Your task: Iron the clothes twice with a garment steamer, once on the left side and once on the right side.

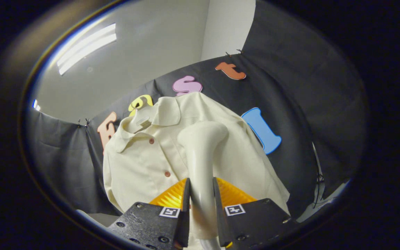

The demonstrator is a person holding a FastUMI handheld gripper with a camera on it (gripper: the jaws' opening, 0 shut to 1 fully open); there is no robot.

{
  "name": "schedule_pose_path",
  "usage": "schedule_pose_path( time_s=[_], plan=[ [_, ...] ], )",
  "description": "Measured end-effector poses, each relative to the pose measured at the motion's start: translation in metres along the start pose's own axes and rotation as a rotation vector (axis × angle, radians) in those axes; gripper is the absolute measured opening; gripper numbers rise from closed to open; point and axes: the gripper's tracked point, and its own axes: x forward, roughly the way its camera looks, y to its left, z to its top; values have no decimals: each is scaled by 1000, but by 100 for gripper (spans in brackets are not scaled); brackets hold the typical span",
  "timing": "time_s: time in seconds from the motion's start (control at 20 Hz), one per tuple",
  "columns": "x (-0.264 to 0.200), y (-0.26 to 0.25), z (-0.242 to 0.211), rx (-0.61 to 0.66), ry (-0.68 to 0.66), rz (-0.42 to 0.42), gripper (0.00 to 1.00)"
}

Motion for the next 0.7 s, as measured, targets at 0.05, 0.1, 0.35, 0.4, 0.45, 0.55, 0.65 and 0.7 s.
schedule_pose_path(
  time_s=[0.05, 0.1, 0.35, 0.4, 0.45, 0.55, 0.65, 0.7],
  plan=[
    [-3, -4, -4, 19, 2, -3, 32],
    [-5, -8, -8, 38, 4, -1, 33],
    [-26, -36, -38, 86, 37, -33, 32],
    [-31, -41, -45, 90, 47, -39, 32],
    [-37, -47, -51, 93, 54, -46, 33],
    [-47, -58, -63, 99, 75, -60, 32],
    [-59, -65, -79, 105, 96, -66, 33],
    [-65, -67, -89, 110, 113, -67, 33]
  ],
)
